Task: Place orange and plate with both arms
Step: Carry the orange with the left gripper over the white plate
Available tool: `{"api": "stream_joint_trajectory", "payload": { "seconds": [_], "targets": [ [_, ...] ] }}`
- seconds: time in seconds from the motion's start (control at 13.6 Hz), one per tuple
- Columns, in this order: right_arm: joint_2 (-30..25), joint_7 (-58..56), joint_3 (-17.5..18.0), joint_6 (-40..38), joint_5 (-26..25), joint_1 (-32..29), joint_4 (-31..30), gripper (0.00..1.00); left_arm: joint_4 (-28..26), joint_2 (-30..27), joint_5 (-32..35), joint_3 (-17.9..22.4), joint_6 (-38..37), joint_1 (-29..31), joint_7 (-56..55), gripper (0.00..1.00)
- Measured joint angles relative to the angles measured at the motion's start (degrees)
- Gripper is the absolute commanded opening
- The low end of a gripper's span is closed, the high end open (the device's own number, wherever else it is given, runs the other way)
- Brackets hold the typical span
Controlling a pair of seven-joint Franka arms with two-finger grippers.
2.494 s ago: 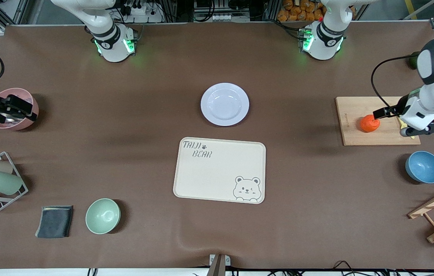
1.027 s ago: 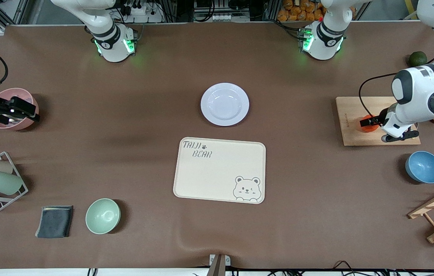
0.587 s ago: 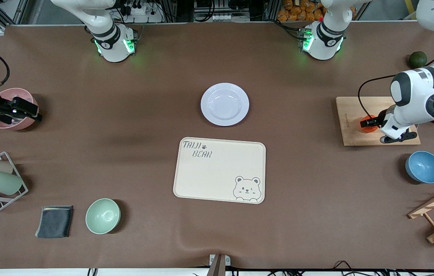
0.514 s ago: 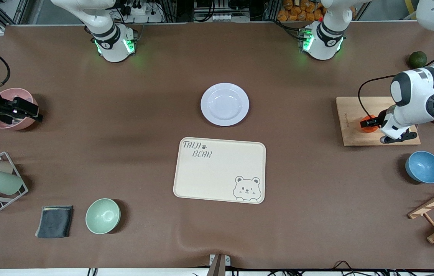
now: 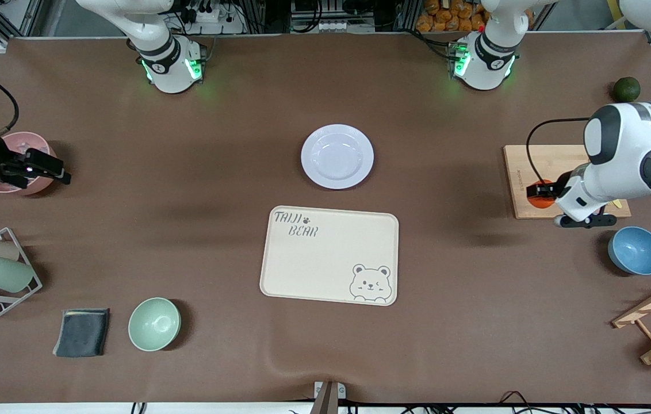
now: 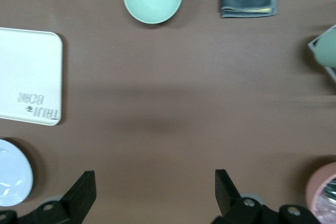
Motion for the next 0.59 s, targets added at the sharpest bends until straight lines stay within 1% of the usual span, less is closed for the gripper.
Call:
{"api": "stream_joint_trajectory", "payload": {
  "seconds": [0.15,0.29,0.37,0.44,0.59],
  "targets": [
    [0.6,0.0,0.0,0.0,1.1,0.0,0.0,1.0,4.6,-0.4,-4.1,-6.6,-5.2,-0.5,-5.6,0.0],
    [1.5,0.1,0.1,-0.1,2.8,0.1,-0.1,1.0,5.2,0.0,-6.8,-12.0,-5.7,-1.4,-13.3,0.0],
    [2.3,0.1,0.1,-0.2,4.9,0.1,-0.2,1.0,5.2,0.4,-7.2,-14.3,-5.5,-2.3,-17.4,0.0],
    [3.2,0.1,0.1,-0.3,7.2,0.2,-0.3,1.0,5.3,1.0,-7.5,-15.7,-4.7,-4.0,-21.5,0.0],
    [5.3,0.0,0.1,-0.5,9.7,0.6,-0.5,1.0,5.3,2.2,-8.4,-16.5,-2.4,-8.9,-29.0,0.0]
  ]
}}
